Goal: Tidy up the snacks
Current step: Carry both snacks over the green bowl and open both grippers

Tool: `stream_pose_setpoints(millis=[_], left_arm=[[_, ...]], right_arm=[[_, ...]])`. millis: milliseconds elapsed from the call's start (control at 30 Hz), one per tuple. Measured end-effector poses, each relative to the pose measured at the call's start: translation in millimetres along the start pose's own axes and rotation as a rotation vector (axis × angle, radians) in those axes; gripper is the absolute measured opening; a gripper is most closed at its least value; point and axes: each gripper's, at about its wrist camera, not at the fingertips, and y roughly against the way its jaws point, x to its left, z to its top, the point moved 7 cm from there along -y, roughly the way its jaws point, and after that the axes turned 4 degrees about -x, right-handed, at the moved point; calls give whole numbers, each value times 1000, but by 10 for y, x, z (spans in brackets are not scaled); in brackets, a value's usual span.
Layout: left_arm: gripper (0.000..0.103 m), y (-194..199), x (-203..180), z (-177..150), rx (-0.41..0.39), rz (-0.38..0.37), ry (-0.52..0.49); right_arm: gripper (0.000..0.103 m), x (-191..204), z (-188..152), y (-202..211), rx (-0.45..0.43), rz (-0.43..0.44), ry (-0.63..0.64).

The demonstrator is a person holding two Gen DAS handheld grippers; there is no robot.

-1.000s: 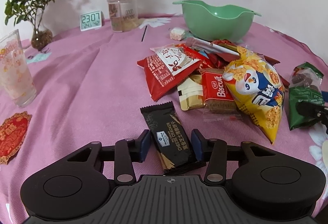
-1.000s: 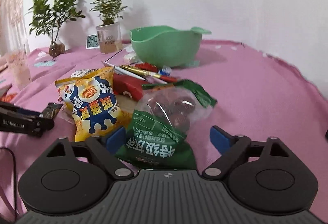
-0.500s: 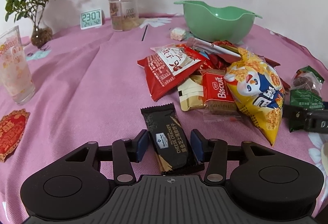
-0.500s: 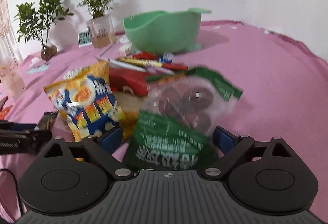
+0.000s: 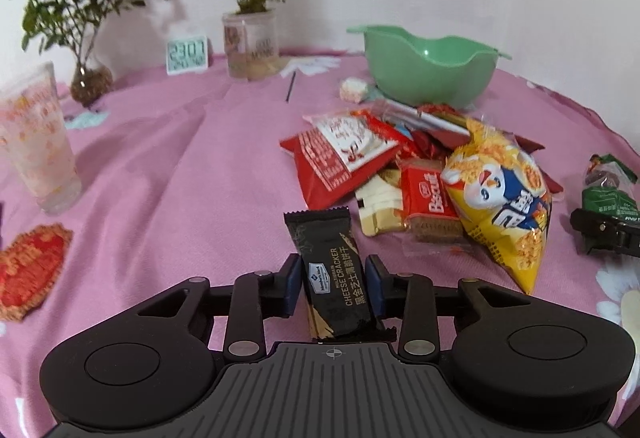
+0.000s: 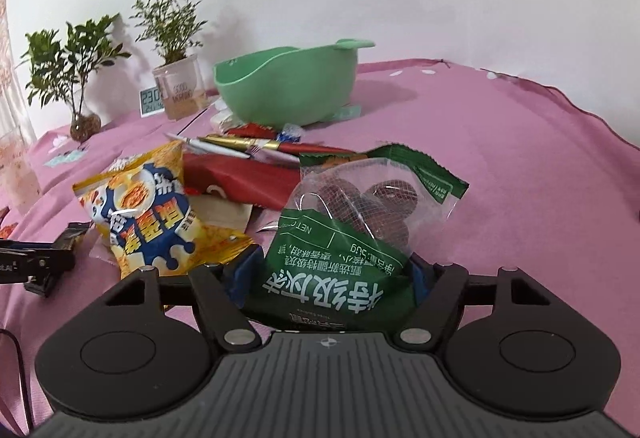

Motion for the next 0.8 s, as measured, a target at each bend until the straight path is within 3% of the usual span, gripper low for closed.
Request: stream_pose_setpoints(millis=[400, 800], left_arm=[[100, 193, 109, 591, -98, -24, -14], [100, -161, -324, 1672, -187, -154, -59]], right_arm=[[74, -81, 312, -15, -87, -4, 18], [74, 125, 1269, -340, -233, 118, 75]])
